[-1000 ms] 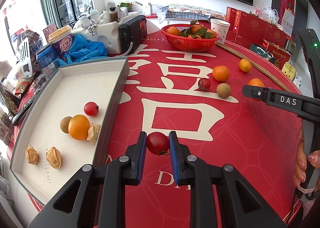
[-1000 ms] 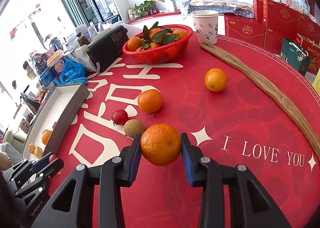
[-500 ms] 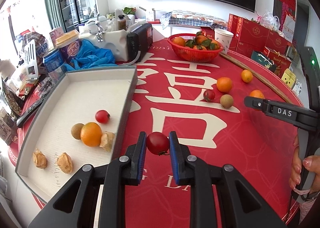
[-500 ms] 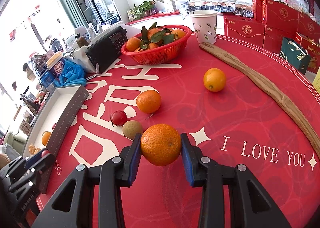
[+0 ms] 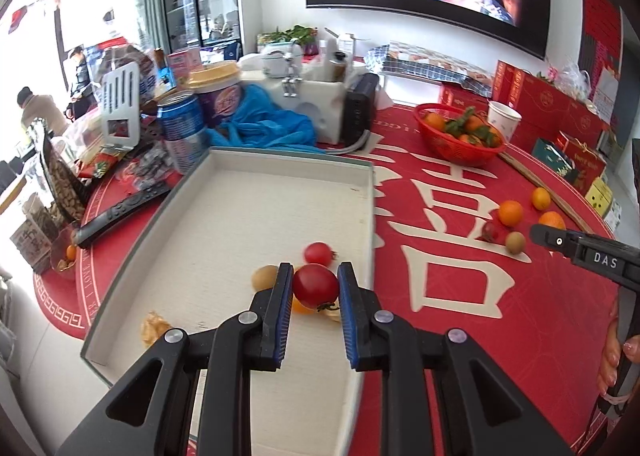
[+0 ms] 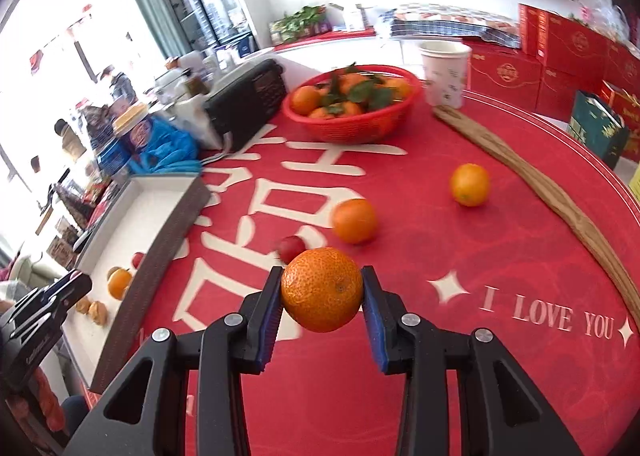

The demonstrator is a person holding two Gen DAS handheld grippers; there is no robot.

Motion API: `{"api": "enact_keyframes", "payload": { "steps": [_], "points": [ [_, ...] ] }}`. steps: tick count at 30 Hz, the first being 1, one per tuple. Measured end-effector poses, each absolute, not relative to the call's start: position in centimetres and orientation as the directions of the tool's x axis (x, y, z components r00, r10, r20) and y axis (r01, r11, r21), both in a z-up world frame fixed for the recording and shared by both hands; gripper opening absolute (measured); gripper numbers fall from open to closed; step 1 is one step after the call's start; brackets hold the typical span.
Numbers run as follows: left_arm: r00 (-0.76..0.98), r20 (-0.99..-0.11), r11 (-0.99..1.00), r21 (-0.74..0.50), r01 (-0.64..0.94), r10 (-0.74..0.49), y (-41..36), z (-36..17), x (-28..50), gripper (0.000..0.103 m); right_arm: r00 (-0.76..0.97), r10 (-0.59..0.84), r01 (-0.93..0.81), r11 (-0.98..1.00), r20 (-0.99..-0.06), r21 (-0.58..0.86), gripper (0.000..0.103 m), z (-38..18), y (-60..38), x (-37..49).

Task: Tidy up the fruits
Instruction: 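Open the left gripper to drop the tomato in the tray while the right gripper releases the orange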

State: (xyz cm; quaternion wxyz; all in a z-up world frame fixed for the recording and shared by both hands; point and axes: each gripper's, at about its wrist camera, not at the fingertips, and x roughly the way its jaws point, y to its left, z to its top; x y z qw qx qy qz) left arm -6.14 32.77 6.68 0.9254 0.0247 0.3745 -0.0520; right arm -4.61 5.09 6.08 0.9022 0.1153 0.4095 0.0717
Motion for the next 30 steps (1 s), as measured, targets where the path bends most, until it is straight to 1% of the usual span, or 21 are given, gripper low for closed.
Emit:
{"api": "enact_keyframes", "payload": {
  "steps": [4,8,14,23,30],
  "points": [
    [0.719,-0.692,0.996,0.002,0.089,-0.063,34.7,6.6,-5.8,0.025,0.642,0.256,-0.104,0.963,-0.723,0.249,0.039,7.1,9.2,-3.4],
    [0.72,-0.692,0.997,-0.002,0.075,-0.056,35.9,6.3,-5.3,0.025,0.607,0.323,-0.179,0.946,-0.726,0.271,0.039,7.8,13.2,-2.1],
    [0.707,-0.704,0.997,-0.032,0.063,-0.067,37.1,5.3,-4.4,0.025,0.577,0.353,-0.253,0.935,-0.736,0.25,0.039,8.3,18.1,-0.6],
    [0.702,-0.708,0.997,-0.053,0.053,-0.075,38.4,4.6,-3.0,0.025,0.535,0.351,-0.302,0.929,-0.768,0.214,0.039,7.5,23.1,1.2],
    [0.693,-0.719,0.998,-0.058,0.031,-0.063,39.3,3.9,-2.4,0.025,0.522,0.362,-0.325,0.921,-0.772,0.213,0.039,7.4,25.7,2.5]
  ]
}}
